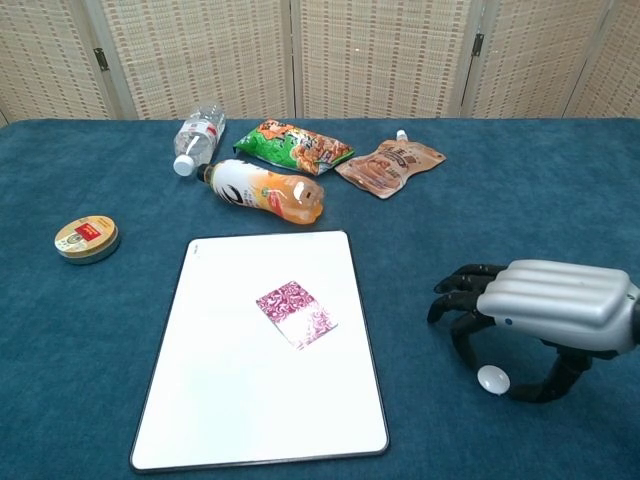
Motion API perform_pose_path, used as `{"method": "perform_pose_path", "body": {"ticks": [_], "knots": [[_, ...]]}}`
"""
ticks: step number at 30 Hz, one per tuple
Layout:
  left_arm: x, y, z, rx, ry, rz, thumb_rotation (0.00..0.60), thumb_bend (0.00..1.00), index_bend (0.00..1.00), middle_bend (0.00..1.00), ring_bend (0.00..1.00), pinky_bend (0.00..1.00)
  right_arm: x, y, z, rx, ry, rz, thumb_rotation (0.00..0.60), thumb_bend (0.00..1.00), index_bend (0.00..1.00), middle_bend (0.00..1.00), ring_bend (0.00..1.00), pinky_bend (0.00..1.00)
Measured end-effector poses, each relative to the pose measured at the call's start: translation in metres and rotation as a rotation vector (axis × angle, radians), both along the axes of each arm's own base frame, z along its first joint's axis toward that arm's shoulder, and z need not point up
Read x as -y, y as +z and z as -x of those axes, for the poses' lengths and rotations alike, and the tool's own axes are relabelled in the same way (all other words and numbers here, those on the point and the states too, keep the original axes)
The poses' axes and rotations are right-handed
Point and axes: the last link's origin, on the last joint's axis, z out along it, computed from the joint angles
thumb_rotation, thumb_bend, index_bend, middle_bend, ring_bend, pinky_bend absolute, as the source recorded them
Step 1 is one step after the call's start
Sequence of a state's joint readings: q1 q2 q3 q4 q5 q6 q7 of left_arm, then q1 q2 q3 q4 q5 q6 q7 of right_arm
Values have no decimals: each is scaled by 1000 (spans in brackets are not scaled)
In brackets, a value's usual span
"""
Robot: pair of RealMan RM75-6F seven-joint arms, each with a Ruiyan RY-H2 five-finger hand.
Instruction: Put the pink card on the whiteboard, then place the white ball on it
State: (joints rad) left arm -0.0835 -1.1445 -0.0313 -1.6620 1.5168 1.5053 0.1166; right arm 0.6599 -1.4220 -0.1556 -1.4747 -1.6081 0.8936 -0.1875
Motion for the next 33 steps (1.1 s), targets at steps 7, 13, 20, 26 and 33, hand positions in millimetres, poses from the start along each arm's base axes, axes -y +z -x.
{"method": "perform_pose_path", "body": {"ticks": [7, 13, 20, 26, 33], "knots": [[1, 0, 3, 4, 4, -1, 600, 246, 72, 16, 47, 0, -1, -2, -2, -9, 8, 0, 600, 284, 473, 190, 5, 0], [2, 1, 4, 8, 5, -3, 600, 246, 72, 16, 47, 0, -1, -2, -3, -10, 14, 3, 600, 285, 492, 198, 11, 0], [2, 1, 5, 10, 2, -4, 600, 246, 72, 16, 47, 0, 1, -1, -5, -4, 18, 11, 600, 285, 501, 205, 19, 0], [2, 2, 5, 7, 6, -3, 600, 246, 71, 16, 47, 0, 12, 4, -26, 45, 41, 34, 600, 285, 501, 205, 23, 0], [2, 4, 2, 8, -2, -7, 600, 246, 71, 16, 47, 0, 37, -3, -75, 76, 90, 33, 600, 285, 501, 202, 17, 0]]}}
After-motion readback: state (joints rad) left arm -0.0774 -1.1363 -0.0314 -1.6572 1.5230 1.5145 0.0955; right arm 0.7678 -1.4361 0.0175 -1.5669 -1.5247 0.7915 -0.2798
